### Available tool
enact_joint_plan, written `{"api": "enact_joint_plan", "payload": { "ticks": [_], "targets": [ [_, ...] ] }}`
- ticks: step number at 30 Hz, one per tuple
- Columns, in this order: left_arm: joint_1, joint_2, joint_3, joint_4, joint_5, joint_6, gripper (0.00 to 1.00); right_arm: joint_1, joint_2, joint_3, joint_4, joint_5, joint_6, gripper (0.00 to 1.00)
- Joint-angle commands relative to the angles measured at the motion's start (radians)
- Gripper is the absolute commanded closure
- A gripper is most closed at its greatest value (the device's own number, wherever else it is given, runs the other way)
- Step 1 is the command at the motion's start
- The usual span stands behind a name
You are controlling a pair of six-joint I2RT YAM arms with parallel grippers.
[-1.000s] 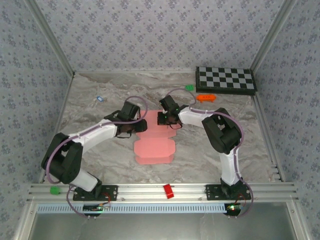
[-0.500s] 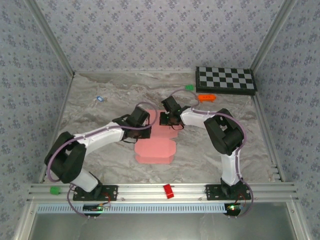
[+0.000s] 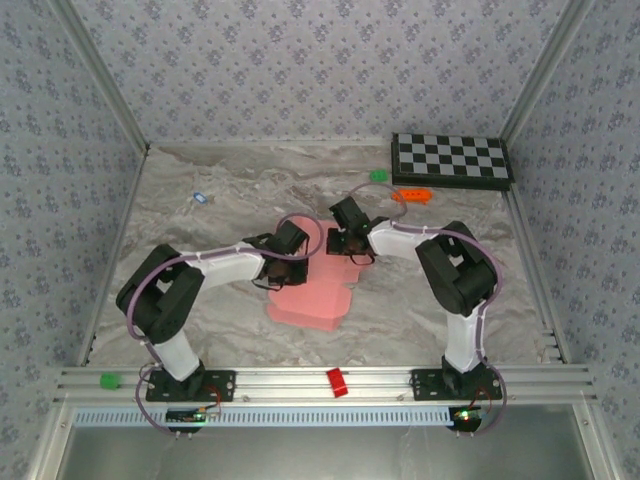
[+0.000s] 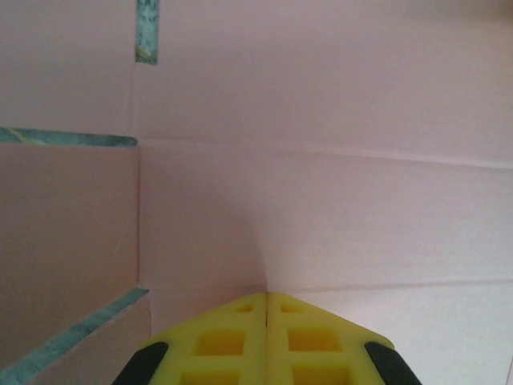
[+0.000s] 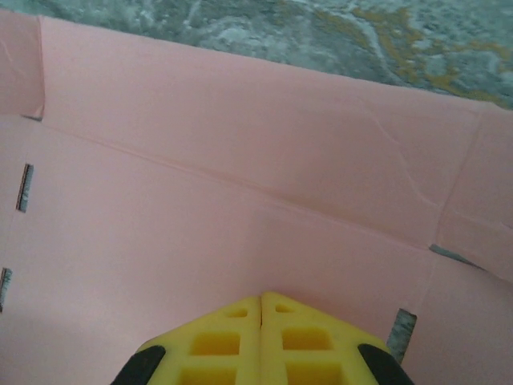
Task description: Fold the paper box
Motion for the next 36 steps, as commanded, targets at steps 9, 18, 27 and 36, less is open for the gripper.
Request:
{"api": "enact_joint_plan", "payload": {
  "ticks": [9, 18, 27, 36],
  "targets": [
    [0.040, 0.057, 0.067, -0.112, -0.103, 0.092, 1.00, -0.001, -0.113, -0.063, -0.153, 0.010, -0.054, 0.97],
    [0.047, -0.016, 0.131, -0.123, -0.051, 0.137, 0.92, -0.061, -0.173, 0.063, -0.262, -0.042, -0.206, 0.72],
    [0.082, 0.056, 0.147, -0.028, 0.075, 0.123, 1.00, -0.187, 0.003, 0.266, -0.373, -0.226, -0.476, 0.53],
    [0.084, 0.133, 0.152, 0.002, 0.137, 0.122, 1.00, -0.244, 0.152, 0.407, -0.447, -0.339, -0.580, 0.50]
  ]
}}
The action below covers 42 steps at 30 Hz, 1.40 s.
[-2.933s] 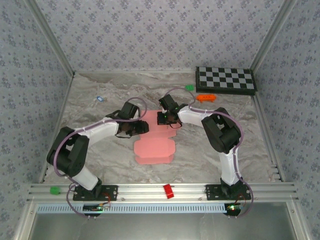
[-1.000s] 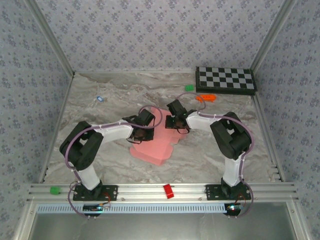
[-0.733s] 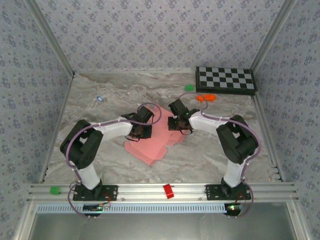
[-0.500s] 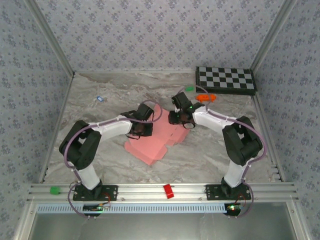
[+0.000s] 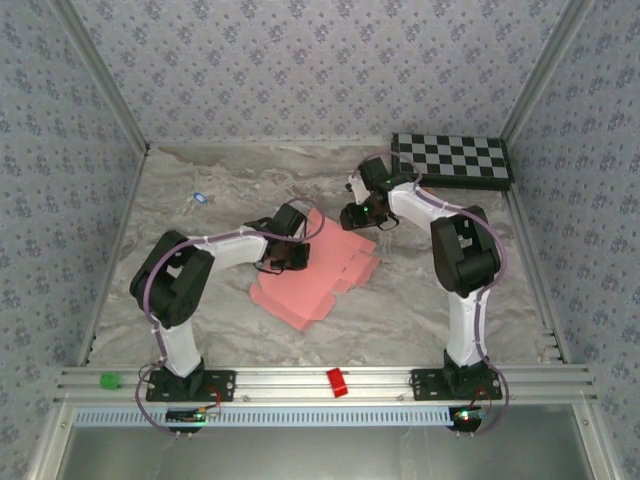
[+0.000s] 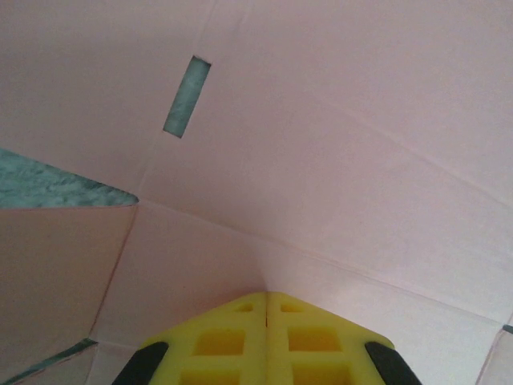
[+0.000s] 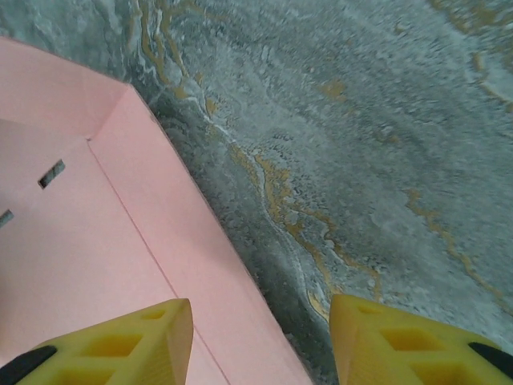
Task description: Fold the paper box
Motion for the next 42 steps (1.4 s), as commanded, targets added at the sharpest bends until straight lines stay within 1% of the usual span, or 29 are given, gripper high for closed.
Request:
{"api": "enact_joint_plan", "payload": {
  "ticks": [1, 5, 12, 17, 21, 26, 29, 34, 37, 40, 42],
  "targets": [
    [-0.002, 0.026, 0.013, 0.005, 0.035, -0.006, 1.00, -0.014, 0.034, 0.051, -0.059, -0.083, -0.065, 0.50],
    [-0.001, 0.037, -0.013, 0.007, 0.033, -0.031, 1.00, -0.023, 0.074, 0.083, -0.107, -0.091, -0.081, 0.50],
    [-0.005, 0.028, -0.068, 0.022, 0.020, -0.054, 1.00, -0.029, 0.109, 0.104, -0.122, -0.087, -0.099, 0.49],
    [-0.005, 0.027, -0.074, 0.024, 0.015, -0.056, 1.00, -0.031, 0.126, 0.125, -0.149, -0.146, -0.141, 0.51],
    [-0.004, 0.027, -0.073, 0.023, 0.009, -0.056, 1.00, -0.033, 0.136, 0.138, -0.177, -0.186, -0.171, 0.57],
    [-0.004, 0.031, -0.075, 0.022, 0.007, -0.054, 1.00, -0.036, 0.140, 0.153, -0.206, -0.220, -0.200, 0.67],
    [-0.004, 0.030, -0.078, 0.024, 0.003, -0.056, 1.00, -0.037, 0.127, 0.154, -0.208, -0.226, -0.209, 0.75],
    [-0.004, 0.028, -0.079, 0.025, 0.001, -0.057, 1.00, -0.038, 0.096, 0.150, -0.208, -0.217, -0.232, 0.81],
    [-0.004, 0.024, -0.079, 0.029, 0.008, -0.061, 1.00, -0.032, 0.077, 0.148, -0.200, -0.177, -0.248, 0.86],
    [-0.004, 0.007, -0.069, 0.031, 0.022, -0.065, 1.00, -0.016, 0.053, 0.133, -0.174, -0.103, -0.280, 0.91],
    [-0.005, -0.016, -0.060, 0.026, 0.024, -0.066, 0.91, -0.006, 0.033, 0.117, -0.147, -0.066, -0.309, 0.94]
  ]
}}
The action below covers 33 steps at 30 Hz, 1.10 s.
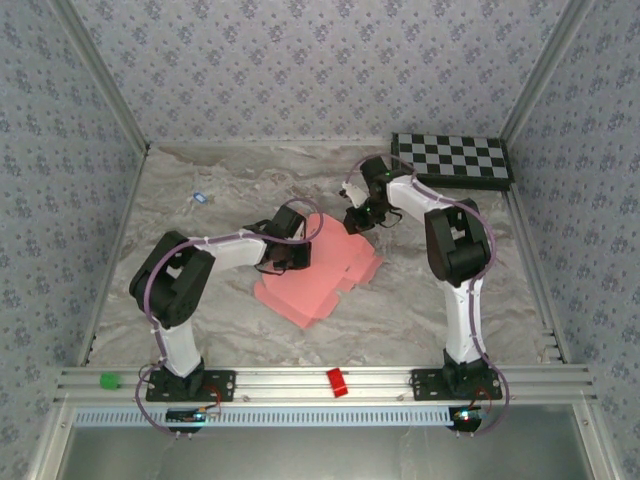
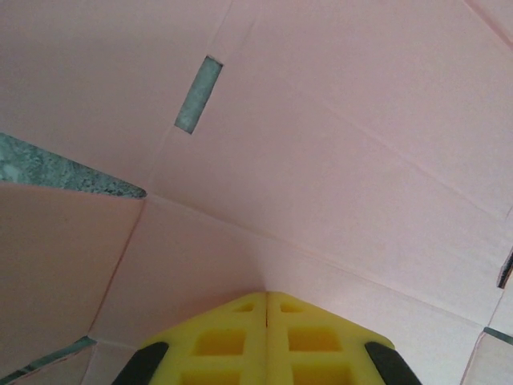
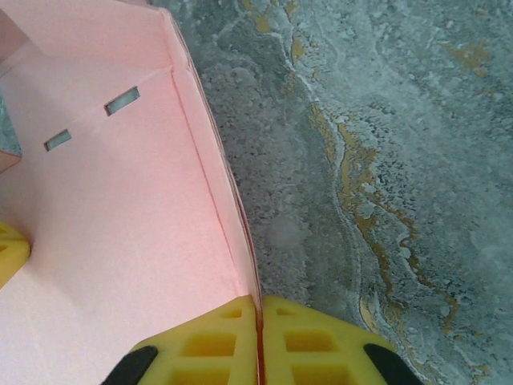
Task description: Fold the paper box
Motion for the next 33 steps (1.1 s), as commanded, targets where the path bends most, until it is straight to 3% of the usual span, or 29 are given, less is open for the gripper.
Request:
{"api": "enact_joint_plan", "payload": {
  "ticks": [1, 3, 10, 13, 17, 22, 33],
  "targets": [
    [-0.004, -0.023, -0.013, -0.076, -0.004, -0.009, 0.89, 0.020, -0.076, -0.017, 0.037, 0.103, -0.073, 0.95],
    [-0.004, -0.049, 0.001, -0.095, -0.018, -0.005, 0.86, 0.025, -0.093, -0.028, 0.058, 0.121, -0.104, 0.97],
    [0.013, -0.181, -0.029, -0.122, -0.102, -0.023, 0.54, 0.038, -0.175, -0.072, 0.163, 0.180, -0.253, 1.00],
    [0.039, -0.226, -0.086, -0.109, -0.120, -0.038, 0.49, 0.044, -0.196, -0.071, 0.188, 0.212, -0.301, 1.00],
    [0.084, -0.233, -0.165, -0.062, -0.086, -0.049, 0.50, 0.057, -0.221, -0.078, 0.227, 0.245, -0.362, 1.00],
    [0.102, -0.204, -0.216, 0.012, -0.056, -0.055, 0.62, 0.075, -0.247, -0.088, 0.271, 0.269, -0.401, 1.00],
    [0.105, -0.145, -0.234, 0.090, -0.005, -0.113, 0.78, 0.164, -0.312, -0.197, 0.434, 0.434, -0.505, 1.00]
  ]
}}
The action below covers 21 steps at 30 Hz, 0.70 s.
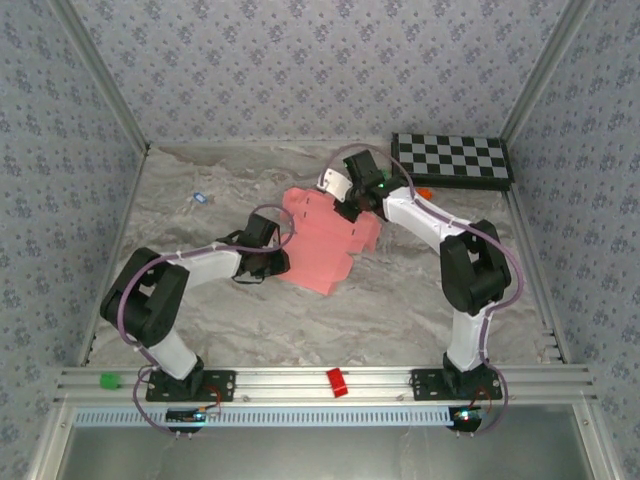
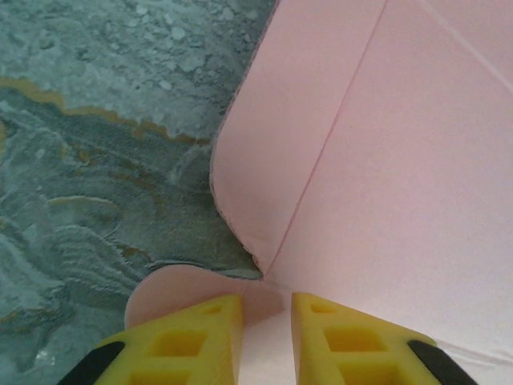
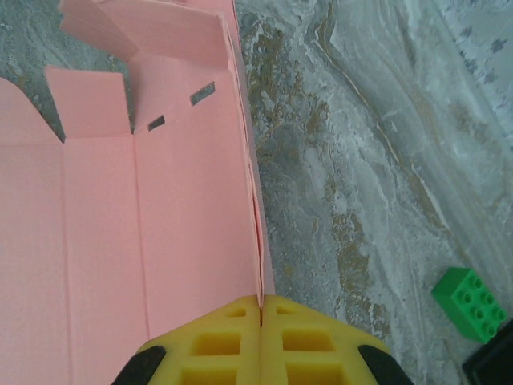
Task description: Fold the paper box
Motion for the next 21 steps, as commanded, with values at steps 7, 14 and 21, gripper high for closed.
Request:
{"api": "enact_joint_plan", "payload": {
  "ticks": [7, 14, 21],
  "targets": [
    [-0.001, 0.049, -0.025, 0.069, 0.063, -0.097, 0.82, 0.057, -0.072, -0.099, 0.182, 0.112, -0.120, 1.00],
    [-0.026, 0.044, -0.022, 0.065, 0.047, -0.148, 0.82, 0.091, -0.081, -0.216, 0.372, 0.137, -0.269, 1.00],
    [-0.048, 0.041, -0.029, 0.076, 0.032, -0.186, 0.82, 0.103, -0.066, -0.272, 0.483, 0.155, -0.373, 1.00]
  ]
}}
